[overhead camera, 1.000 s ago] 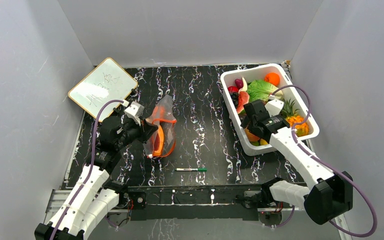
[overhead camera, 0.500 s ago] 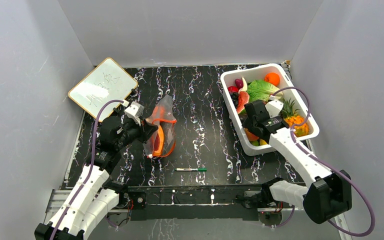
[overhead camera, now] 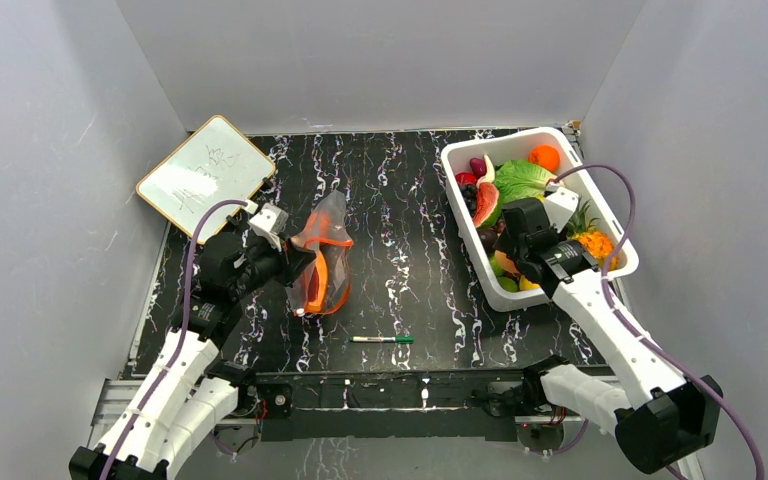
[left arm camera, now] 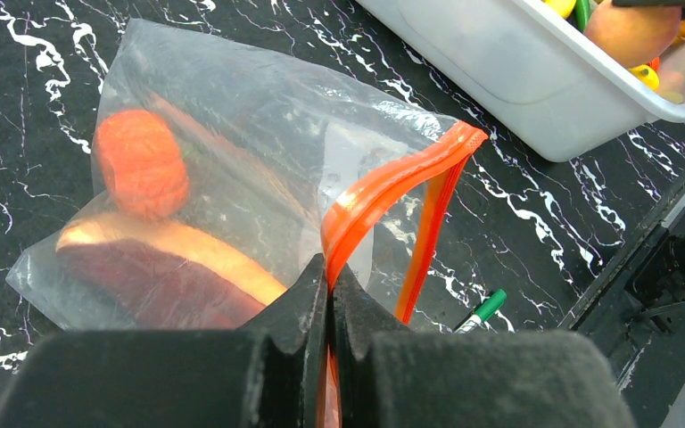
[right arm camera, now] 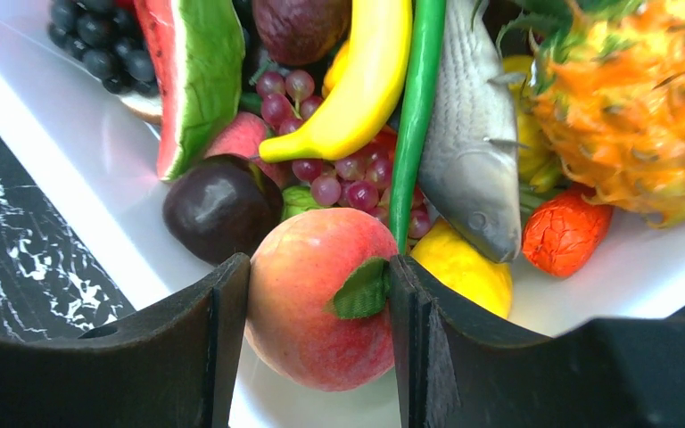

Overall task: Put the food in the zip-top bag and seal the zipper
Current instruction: Pick up the fake fruit from the bin, then place the fake fruit in the zipper food storage bag.

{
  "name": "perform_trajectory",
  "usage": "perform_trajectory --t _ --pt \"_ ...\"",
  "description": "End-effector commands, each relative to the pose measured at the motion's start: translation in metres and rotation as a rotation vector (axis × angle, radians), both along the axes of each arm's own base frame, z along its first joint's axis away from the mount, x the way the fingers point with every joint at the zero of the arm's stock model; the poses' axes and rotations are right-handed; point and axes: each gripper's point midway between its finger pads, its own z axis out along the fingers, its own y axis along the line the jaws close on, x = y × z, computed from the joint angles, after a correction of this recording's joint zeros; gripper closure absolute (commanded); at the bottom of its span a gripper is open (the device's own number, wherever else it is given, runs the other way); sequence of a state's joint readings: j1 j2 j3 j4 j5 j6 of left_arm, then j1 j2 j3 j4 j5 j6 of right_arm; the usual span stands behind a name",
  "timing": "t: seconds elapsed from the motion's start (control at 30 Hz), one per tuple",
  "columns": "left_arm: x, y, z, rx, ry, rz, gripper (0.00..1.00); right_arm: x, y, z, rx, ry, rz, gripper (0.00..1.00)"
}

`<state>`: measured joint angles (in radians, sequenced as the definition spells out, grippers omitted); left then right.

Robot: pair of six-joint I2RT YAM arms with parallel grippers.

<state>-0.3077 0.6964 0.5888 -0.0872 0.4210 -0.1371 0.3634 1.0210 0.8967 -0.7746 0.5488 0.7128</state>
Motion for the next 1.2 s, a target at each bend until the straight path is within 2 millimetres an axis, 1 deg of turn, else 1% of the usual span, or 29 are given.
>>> perform_trajectory --t 0.0,0.07,0.4,0.57,0.67,0.87,1.03,1.17 --pt "0.001 0.0 0.009 0.001 -0.045 -0.004 1.0 0.011 -0.005 0.055 -0.031 -0.146 0.03 0.67" --pt "0.0 0.0 0.008 0.001 -0.042 -0.006 1.0 0.013 -0.001 0.063 -0.022 -0.167 0.066 0.67" --pt "0.002 -0.002 0.009 -0.024 -0.014 0.004 1.0 0.02 0.021 0.085 0.02 -0.212 0.201 0.7" --pt "0.003 -0.002 0.016 -0.071 0.025 0.043 1.0 0.02 0.039 0.103 0.07 -0.255 0.296 0.7" --pt "0.004 -0.003 0.021 -0.099 0.056 0.062 1.0 0.02 0.054 0.114 0.121 -0.287 0.367 0.71" --pt "0.01 -0.004 0.029 -0.129 0.099 0.094 1.0 0.019 0.081 0.127 0.191 -0.337 0.501 0.71" --pt "0.013 -0.011 0.043 -0.173 0.137 0.087 1.0 0.013 0.113 0.14 0.264 -0.384 0.638 0.71" --pt "0.018 -0.014 0.056 -0.218 0.142 0.101 1.0 0.005 0.139 0.154 0.303 -0.47 0.758 0.7"
